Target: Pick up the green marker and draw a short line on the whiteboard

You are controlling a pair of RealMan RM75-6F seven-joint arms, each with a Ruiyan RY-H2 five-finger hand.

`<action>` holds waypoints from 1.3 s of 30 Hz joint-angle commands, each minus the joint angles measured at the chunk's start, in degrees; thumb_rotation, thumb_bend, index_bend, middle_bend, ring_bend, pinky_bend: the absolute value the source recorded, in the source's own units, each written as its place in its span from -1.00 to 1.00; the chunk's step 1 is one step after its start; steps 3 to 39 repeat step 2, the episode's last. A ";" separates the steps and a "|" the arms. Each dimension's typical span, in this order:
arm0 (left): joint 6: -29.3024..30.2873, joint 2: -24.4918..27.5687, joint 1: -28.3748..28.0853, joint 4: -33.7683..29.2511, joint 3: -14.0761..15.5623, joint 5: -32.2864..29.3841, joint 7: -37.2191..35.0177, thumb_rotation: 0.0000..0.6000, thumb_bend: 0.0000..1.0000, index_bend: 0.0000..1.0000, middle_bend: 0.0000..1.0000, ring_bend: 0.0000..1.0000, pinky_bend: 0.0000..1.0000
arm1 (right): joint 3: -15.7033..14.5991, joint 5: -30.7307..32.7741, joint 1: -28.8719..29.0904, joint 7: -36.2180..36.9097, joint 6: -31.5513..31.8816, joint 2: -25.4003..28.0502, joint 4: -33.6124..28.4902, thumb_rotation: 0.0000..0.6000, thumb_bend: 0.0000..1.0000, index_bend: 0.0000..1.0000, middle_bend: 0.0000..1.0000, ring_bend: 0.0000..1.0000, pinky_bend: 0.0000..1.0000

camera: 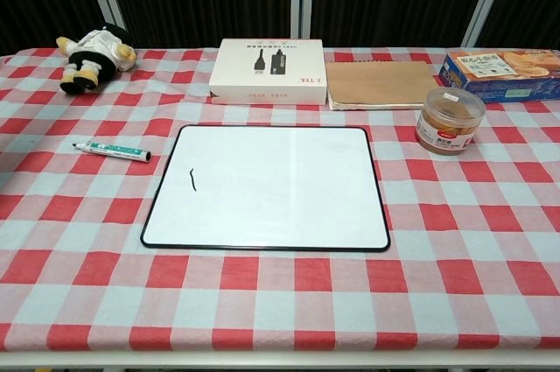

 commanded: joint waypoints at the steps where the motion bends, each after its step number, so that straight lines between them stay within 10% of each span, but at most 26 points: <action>1: 6.89 4.80 7.47 -3.47 3.47 2.46 -3.29 1.00 -0.65 -0.64 -0.63 -0.46 -0.48 | -0.20 -0.37 -0.12 0.06 0.13 -0.36 0.29 1.00 -0.45 -0.88 -0.69 -1.00 -1.00; 39: 8.46 5.21 9.10 -4.10 4.12 2.50 -3.61 1.00 -0.67 -0.63 -0.63 -0.47 -0.51 | -0.28 -0.49 -0.15 -0.05 0.14 -0.49 0.43 1.00 -0.45 -0.88 -0.69 -1.00 -1.00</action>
